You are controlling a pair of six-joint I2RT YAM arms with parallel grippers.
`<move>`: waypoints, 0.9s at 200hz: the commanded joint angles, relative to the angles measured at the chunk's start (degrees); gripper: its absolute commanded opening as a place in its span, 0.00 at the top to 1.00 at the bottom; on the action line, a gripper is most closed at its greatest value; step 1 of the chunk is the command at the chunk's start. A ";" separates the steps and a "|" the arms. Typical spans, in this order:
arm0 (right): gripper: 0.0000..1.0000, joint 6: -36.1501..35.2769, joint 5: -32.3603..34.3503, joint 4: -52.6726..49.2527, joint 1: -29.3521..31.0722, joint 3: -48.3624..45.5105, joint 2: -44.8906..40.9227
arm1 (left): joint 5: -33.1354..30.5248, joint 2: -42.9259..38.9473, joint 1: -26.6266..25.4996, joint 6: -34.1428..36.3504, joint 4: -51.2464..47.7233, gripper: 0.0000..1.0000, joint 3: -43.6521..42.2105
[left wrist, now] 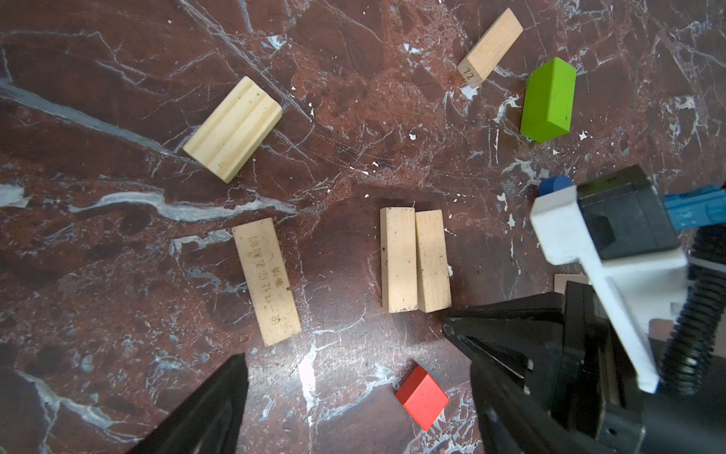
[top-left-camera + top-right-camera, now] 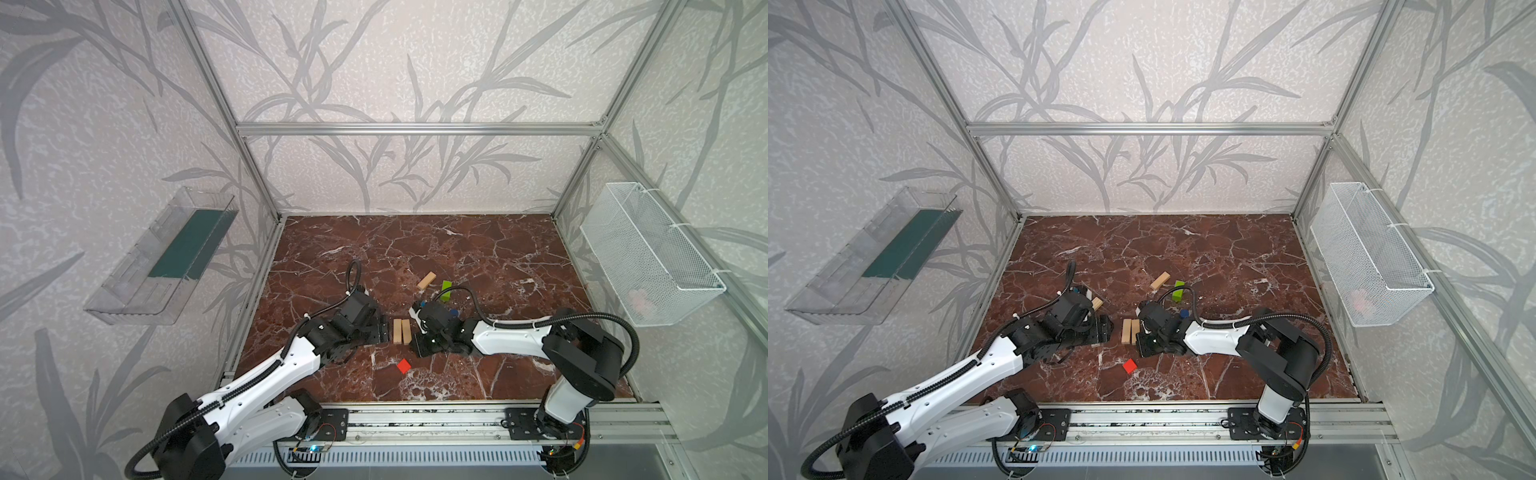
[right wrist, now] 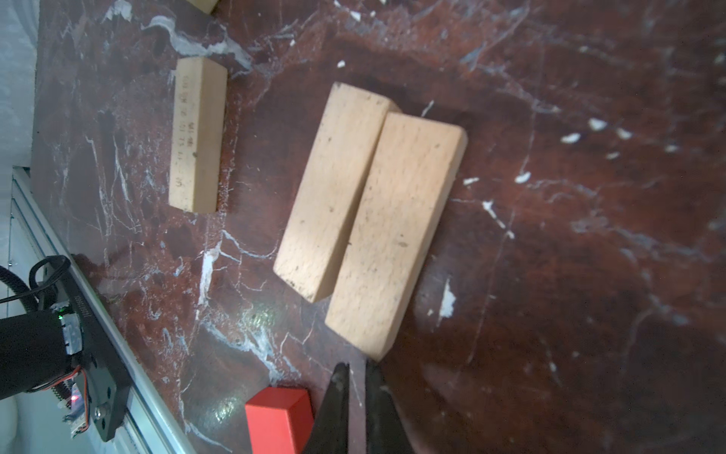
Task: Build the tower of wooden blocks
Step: 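Slide the held long block with the right gripper against the other upright block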
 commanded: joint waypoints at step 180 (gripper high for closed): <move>0.92 -2.04 7.31 -9.29 -1.01 5.19 0.37 | 0.88 1.27 0.36 1.69 -0.42 0.13 2.77</move>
